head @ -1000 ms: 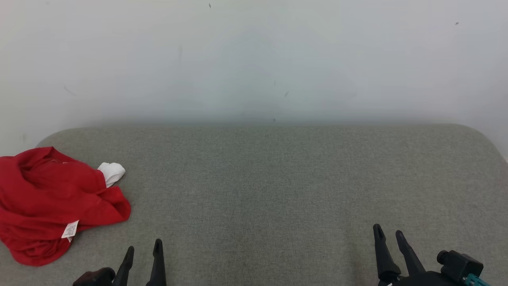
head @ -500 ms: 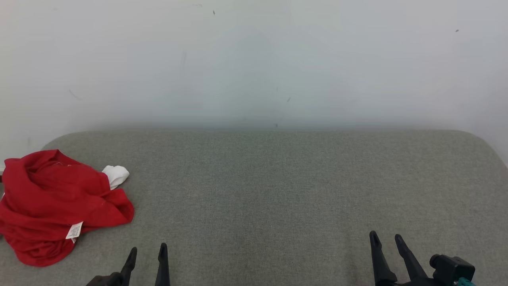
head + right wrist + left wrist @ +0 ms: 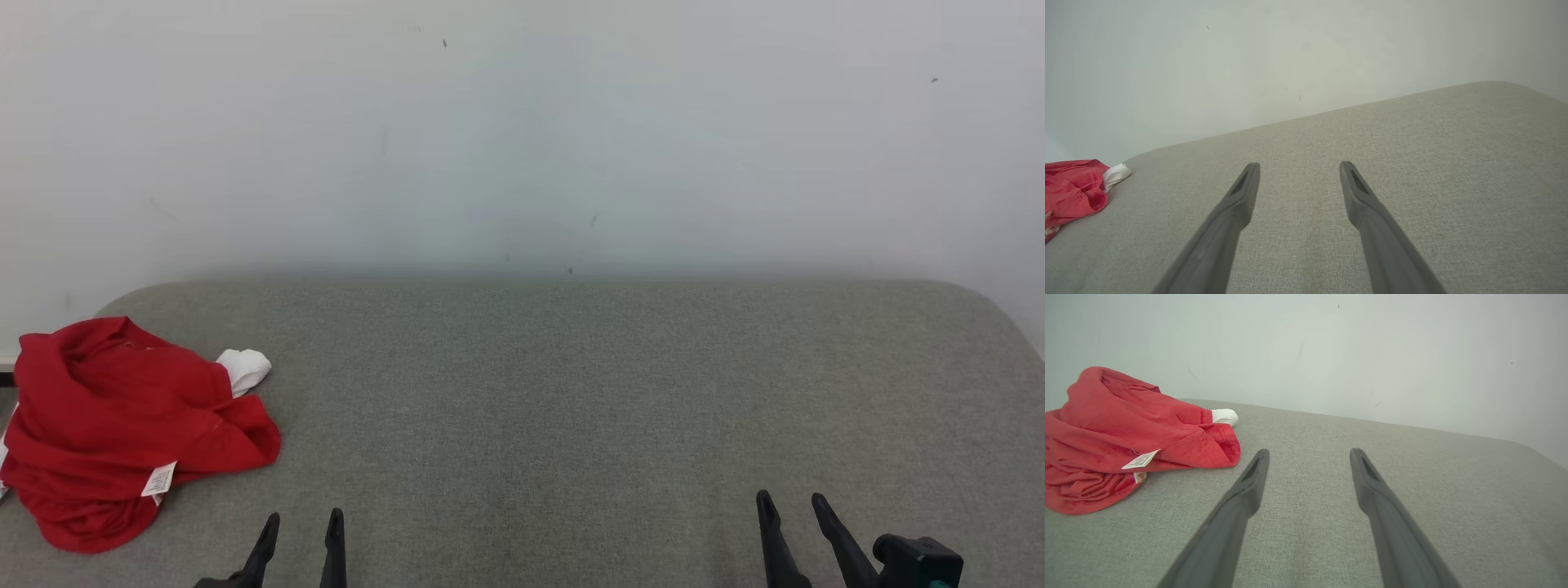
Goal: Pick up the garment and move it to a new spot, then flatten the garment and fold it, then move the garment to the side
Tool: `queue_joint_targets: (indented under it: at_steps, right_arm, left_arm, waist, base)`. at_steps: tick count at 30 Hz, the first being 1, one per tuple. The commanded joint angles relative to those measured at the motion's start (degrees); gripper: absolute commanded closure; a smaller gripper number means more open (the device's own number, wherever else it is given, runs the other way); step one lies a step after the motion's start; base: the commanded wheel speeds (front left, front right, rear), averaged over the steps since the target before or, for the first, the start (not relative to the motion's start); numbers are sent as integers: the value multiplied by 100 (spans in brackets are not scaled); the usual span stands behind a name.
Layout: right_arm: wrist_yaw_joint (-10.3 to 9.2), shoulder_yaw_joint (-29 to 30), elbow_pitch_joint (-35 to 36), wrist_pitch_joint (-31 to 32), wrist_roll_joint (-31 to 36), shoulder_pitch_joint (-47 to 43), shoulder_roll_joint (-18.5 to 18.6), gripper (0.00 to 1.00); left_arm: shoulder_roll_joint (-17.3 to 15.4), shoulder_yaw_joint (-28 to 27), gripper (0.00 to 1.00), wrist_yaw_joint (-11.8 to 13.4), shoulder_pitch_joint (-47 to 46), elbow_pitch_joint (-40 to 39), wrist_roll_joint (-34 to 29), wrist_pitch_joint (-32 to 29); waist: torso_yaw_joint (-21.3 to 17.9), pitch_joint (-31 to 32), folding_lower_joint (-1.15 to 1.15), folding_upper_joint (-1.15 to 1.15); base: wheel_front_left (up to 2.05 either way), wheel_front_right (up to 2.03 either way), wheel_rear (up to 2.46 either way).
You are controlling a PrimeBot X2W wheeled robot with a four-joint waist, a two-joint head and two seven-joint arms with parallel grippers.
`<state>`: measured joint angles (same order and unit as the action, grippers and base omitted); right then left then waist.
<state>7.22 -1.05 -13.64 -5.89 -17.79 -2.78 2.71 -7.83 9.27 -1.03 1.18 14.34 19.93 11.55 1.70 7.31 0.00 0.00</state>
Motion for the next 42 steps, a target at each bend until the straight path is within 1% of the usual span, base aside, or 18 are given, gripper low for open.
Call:
queue_joint_targets:
  at_steps: [1,10,23,29,42]
  right_arm:
    - [35,-9,42,-39,149,-70,23,0]
    - [34,-49,-6,-121,553,-79,24,0]
    - [34,-78,-48,-196,996,-125,25,0]
    - [36,-70,-62,-230,1206,-162,25,0]
    - [36,-44,-108,-268,1103,-137,24,0]
  left_arm:
    - [-45,-10,0,10,70,11,-175,67]
    - [-8,-67,0,-5,121,112,-590,181]
    - [64,-148,0,-137,136,242,-945,314]
    - [114,-194,0,-139,136,311,-1109,377]
    - [194,-319,0,-240,107,409,-1082,371]
  waist:
    - [3,16,0,0]
    - [28,70,0,0]
    - [38,149,0,0]
    - [41,188,0,0]
    - [47,191,0,0]
  base:
    - [0,0,0]
    - [0,0,0]
    - [0,0,0]
    - [0,0,0]
    - [0,0,0]
